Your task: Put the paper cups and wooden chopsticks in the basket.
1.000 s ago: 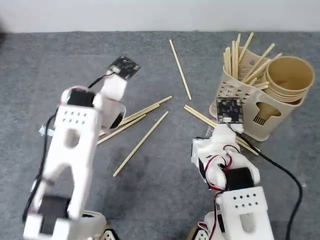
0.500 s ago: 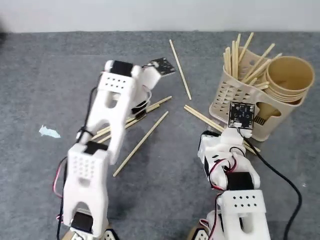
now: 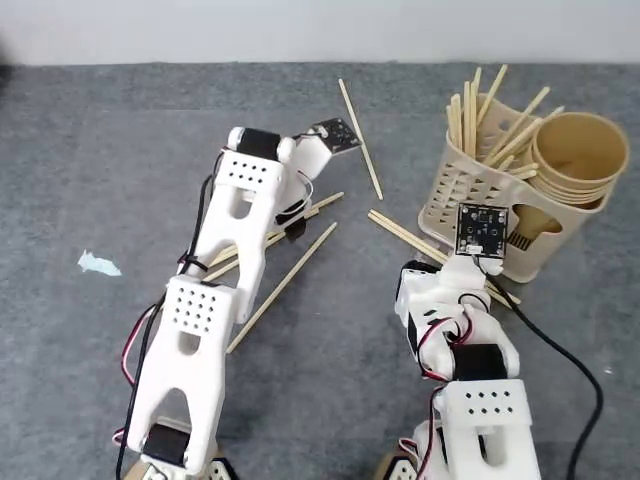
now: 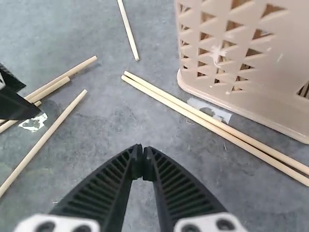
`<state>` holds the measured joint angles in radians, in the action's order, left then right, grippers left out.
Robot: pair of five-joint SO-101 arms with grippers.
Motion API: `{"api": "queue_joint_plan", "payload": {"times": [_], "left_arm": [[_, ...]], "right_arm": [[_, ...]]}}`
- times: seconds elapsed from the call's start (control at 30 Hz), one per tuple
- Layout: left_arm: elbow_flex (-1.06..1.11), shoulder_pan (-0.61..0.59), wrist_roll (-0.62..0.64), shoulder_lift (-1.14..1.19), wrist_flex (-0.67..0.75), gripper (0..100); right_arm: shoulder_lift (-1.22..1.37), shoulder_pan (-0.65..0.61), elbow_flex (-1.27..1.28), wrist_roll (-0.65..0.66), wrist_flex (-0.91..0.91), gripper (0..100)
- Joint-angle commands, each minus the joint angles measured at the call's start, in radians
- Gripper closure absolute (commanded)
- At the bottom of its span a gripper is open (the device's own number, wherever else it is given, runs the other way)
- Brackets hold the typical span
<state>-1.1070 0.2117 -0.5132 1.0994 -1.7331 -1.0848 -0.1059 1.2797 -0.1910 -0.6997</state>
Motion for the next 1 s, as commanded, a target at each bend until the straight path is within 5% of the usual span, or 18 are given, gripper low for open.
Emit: {"api": "queue_joint_plan", "payload": {"times": [0.0,0.4,0.97], "left_arm": [[-0.07,0.009,-0.009,0.011,-0.017,83],[-0.18,0.0,-0.009,0.15,-0.017,84],[-0.174,0.002,-0.052,0.147,-0.023,98]], "right_arm": [[-0.019,0.012,-0.006,-0.003,0.021,98.0],[-0.019,0.012,-0.005,-0.003,0.021,98.0],[-0.022,0.015,-0.005,-0.003,0.021,98.0]]}}
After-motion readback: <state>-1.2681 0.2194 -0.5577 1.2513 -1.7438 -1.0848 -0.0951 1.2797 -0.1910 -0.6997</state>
